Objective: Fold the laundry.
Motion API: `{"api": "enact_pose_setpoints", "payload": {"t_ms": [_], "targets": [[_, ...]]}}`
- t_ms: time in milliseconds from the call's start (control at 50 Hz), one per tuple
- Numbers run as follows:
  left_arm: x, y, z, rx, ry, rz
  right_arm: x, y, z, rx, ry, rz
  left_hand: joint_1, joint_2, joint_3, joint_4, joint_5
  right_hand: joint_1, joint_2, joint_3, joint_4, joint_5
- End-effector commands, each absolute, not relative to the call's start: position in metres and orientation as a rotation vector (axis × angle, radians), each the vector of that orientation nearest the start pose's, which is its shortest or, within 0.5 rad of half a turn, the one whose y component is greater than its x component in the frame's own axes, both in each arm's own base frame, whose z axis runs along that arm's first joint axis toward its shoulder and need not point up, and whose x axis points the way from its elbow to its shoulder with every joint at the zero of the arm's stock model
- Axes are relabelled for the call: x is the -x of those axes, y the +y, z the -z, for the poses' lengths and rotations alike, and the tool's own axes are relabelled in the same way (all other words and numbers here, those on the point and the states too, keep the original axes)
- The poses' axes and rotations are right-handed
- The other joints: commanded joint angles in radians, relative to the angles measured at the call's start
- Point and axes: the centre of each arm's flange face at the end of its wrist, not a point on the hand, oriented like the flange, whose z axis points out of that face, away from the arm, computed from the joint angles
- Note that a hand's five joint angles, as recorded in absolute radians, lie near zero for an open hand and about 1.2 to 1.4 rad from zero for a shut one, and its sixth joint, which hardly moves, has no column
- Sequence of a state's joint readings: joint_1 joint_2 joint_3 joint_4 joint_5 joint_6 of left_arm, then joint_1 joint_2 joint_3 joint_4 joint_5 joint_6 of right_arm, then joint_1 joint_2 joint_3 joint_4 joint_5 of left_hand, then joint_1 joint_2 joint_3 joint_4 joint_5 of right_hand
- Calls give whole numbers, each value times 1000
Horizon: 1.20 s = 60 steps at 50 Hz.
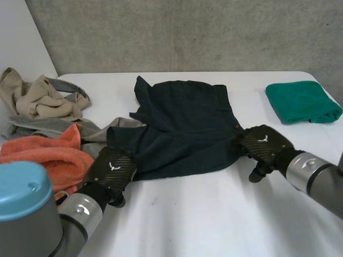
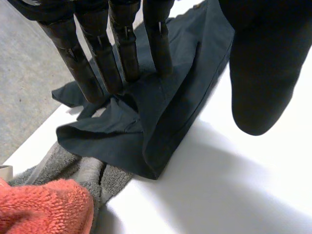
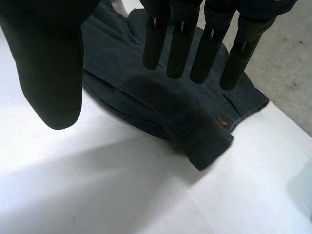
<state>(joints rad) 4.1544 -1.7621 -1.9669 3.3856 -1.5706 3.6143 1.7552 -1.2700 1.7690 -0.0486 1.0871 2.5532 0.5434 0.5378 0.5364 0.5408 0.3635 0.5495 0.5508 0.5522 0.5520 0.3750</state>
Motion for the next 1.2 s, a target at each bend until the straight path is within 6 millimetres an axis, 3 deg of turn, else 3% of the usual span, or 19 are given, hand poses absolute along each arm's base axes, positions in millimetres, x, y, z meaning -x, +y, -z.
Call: {"api": "enact_pose_setpoints", "payload": {"t_ms": [20,320,380,400,460,540,700,780,800,880,960,1020,1100,1120,1200], "targets": [[266,-201,-145,-1260,2272,1794,-239,-274,-148,1318,2046,1703,-4,2,3,-1,2,57,55,54,54,57],[284,-237,-122,-1281,2169,1790,-256,-311,-118,1369,2025,1796,122,128,129,125,127,127,126,124,124,127],[287,-243,-121,-1281,2156,1799,-258,-315,-111,1399,2027,1802,262,268,270,265,268,268,266,265,265,268],[288,-245,-120,-1282,2156,1806,-258,-315,-111,1404,2030,1807,452,458,459,455,457,323,322,321,321,323],[288,-247,-124,-1280,2154,1825,-259,-320,-111,1407,2033,1840,788,793,795,790,793,777,776,775,775,778],[288,-243,-138,-1249,2157,1872,-257,-319,-119,1389,2057,1872,853,858,860,855,858,847,845,844,844,847],[273,-200,-179,-1190,2279,1908,-243,-291,-166,1438,2097,1839,853,858,860,855,858,847,845,844,844,847],[261,-163,-192,-1262,2390,1765,-225,-265,-181,1571,2197,1650,853,858,860,855,858,847,845,844,844,847],[256,-147,-193,-1314,2433,1670,-217,-249,-183,1656,2242,1510,853,858,860,855,858,847,845,844,844,847],[244,-116,-196,-1423,2523,1410,-196,-212,-187,1883,2269,1117,853,858,860,855,858,847,845,844,844,847],[240,-103,-198,-1482,2571,1248,-195,-210,-194,1967,2180,1121,853,858,860,855,858,847,845,844,844,847],[247,-111,-199,-1477,2557,1284,-199,-218,-196,1928,2166,1198,853,858,860,855,858,847,845,844,844,847],[263,-145,-198,-1405,2495,1423,-206,-236,-186,1867,2194,1219,853,858,860,855,858,847,845,844,844,847],[269,-165,-197,-1357,2463,1478,-210,-244,-183,1854,2201,1227,853,858,860,855,858,847,845,844,844,847],[284,-209,-195,-1298,2375,1610,-220,-267,-180,1827,2217,1293,853,858,860,855,858,847,845,844,844,847]]}}
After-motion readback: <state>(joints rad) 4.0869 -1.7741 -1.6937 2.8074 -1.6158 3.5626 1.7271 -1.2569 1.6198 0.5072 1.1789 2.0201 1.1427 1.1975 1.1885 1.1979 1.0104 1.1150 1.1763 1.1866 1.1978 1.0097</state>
